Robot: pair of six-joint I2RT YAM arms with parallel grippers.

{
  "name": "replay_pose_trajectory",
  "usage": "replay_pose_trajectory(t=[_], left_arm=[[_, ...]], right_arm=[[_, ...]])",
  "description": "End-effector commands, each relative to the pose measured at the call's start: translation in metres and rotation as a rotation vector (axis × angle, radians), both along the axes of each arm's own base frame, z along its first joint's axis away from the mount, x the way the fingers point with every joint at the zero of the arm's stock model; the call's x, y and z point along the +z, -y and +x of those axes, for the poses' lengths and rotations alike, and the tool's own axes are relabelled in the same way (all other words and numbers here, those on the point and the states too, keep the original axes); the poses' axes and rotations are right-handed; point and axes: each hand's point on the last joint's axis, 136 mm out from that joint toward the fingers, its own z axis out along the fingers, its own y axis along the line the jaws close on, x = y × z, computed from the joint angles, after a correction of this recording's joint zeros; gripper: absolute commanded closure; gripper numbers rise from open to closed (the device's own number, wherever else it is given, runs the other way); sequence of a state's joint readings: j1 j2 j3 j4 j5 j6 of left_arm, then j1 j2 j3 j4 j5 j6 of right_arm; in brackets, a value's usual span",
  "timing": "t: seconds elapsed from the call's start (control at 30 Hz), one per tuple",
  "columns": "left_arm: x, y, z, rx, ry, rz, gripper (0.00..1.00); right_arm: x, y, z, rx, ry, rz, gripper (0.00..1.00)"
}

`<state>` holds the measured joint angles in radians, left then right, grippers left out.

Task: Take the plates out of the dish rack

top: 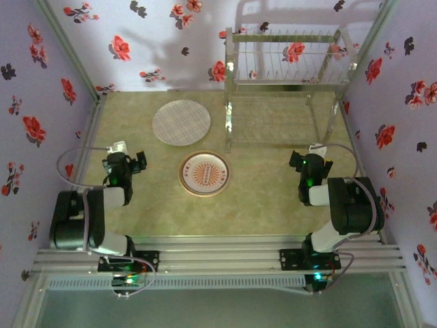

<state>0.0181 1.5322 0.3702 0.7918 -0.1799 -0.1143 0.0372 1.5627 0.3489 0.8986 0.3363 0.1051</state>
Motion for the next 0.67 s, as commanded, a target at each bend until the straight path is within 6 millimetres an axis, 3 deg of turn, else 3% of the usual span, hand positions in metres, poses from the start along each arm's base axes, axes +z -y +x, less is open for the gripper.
replay_pose_trajectory(t=[0.0, 0.2, 0.57, 0.63], left_arm=[[0.028, 0.003, 0.011, -0.039, 0.122, 0.028, 0.0], [0.03, 0.003, 0.007, -0.039, 0.153, 0.041, 0.0], [0.025, 0.015, 0.017, -0.095, 0.093, 0.049, 0.0], [0.026, 0.018, 0.007, -0.114, 0.137, 0.044, 0.0]], right_arm=[[0.014, 0.003, 0.006, -0.025, 0.045, 0.008, 0.01], [0.014, 0.002, 0.006, -0.023, 0.051, 0.006, 0.01], [0.014, 0.002, 0.006, -0.023, 0.053, 0.006, 0.01], [0.014, 0.003, 0.006, -0.023, 0.053, 0.007, 0.01]])
